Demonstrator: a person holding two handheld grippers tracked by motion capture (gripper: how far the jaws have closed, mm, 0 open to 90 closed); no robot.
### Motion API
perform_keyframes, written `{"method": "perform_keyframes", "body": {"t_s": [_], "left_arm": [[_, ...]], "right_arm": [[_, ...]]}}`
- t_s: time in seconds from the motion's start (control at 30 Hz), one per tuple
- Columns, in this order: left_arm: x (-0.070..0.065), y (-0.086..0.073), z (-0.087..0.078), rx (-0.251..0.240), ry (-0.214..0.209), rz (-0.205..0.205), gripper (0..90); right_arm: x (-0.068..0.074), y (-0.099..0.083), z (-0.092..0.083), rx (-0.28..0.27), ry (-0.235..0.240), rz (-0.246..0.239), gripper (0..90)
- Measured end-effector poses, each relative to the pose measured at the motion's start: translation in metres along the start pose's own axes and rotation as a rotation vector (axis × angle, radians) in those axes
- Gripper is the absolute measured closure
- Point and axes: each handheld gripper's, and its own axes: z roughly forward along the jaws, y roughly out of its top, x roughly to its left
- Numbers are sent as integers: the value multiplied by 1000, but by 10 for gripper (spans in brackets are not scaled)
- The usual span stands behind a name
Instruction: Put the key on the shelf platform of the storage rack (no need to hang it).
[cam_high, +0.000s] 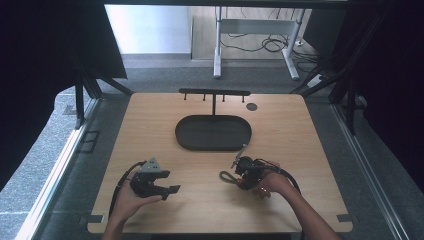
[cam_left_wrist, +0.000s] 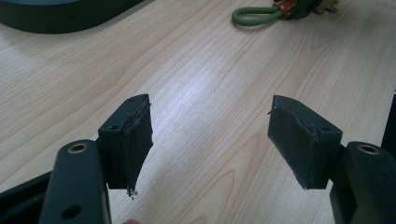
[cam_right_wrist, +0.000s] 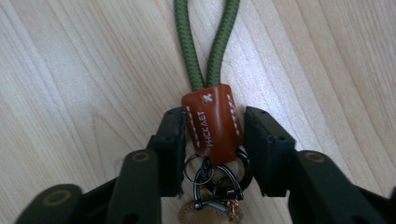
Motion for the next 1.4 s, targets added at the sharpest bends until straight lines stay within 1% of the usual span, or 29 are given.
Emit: {"method": "perform_keyframes", "body": {"t_s": [0.17, 0.3, 0.43, 0.47, 0.53, 0.63, 0.7, 0.73, 0.77, 0.8, 0.83, 0.93, 0.97, 1.0, 1.1, 1.13, 1.2, 1.23, 1.3, 1.33, 1.4], "left_arm": [[-1, 0, 1, 4, -2, 0, 312], [-1, 0, 3, 11, -3, 1, 312], [-1, 0, 3, 12, -4, 3, 313], [-2, 0, 3, 10, -3, 4, 313], [-2, 1, 3, 7, -4, 4, 313], [-2, 1, 4, 10, -6, 9, 313], [-2, 1, 4, 9, -5, 7, 313], [-2, 1, 4, 9, -5, 7, 313], [-2, 1, 3, 9, -5, 7, 313], [-2, 1, 3, 9, -5, 7, 313], [-2, 1, 3, 7, -4, 8, 315], [-2, 1, 4, 9, -5, 8, 315], [-2, 1, 4, 9, -5, 8, 315], [-2, 1, 4, 9, -5, 7, 315], [-3, 1, 5, 9, -5, 8, 316], [-3, 1, 4, 5, -5, 11, 318], [-2, 1, 4, 5, -5, 11, 318], [-2, 1, 4, 7, -4, 15, 317], [-1, 1, 4, 6, -3, 14, 317], [-1, 0, 3, 5, -2, 11, 318], [0, 0, 3, 4, -3, 10, 318]], "right_arm": [[-1, -1, 0, 3, 6, 10, 655], [-3, -2, -1, 10, 12, 12, 662], [-4, -4, -5, -7, 19, 18, 665], [-4, -4, -8, -10, 20, 28, 665], [-6, -5, -12, -19, 27, 30, 666], [-7, -7, -19, -32, 11, 31, 665], [-9, -8, -26, -48, 8, 45, 666], [-9, -8, -26, -48, 8, 45, 666], [-10, -8, -33, -63, -1, 47, 667], [-10, -8, -33, -63, -1, 47, 667], [-12, -9, -40, -74, -6, 59, 667], [-14, -9, -49, -88, -25, 55, 667], [-14, -9, -49, -88, -25, 55, 667], [-15, -9, -55, -99, -30, 64, 667], [-16, -9, -59, -103, -38, 63, 667], [-17, -8, -64, -111, -44, 62, 667], [-17, -8, -66, -113, -47, 62, 667], [-18, -6, -70, -121, -52, 60, 667], [-19, -6, -72, -123, -53, 59, 667], [-20, -4, -75, -135, -58, 56, 667], [-21, -3, -78, -140, -61, 57, 667]]}}
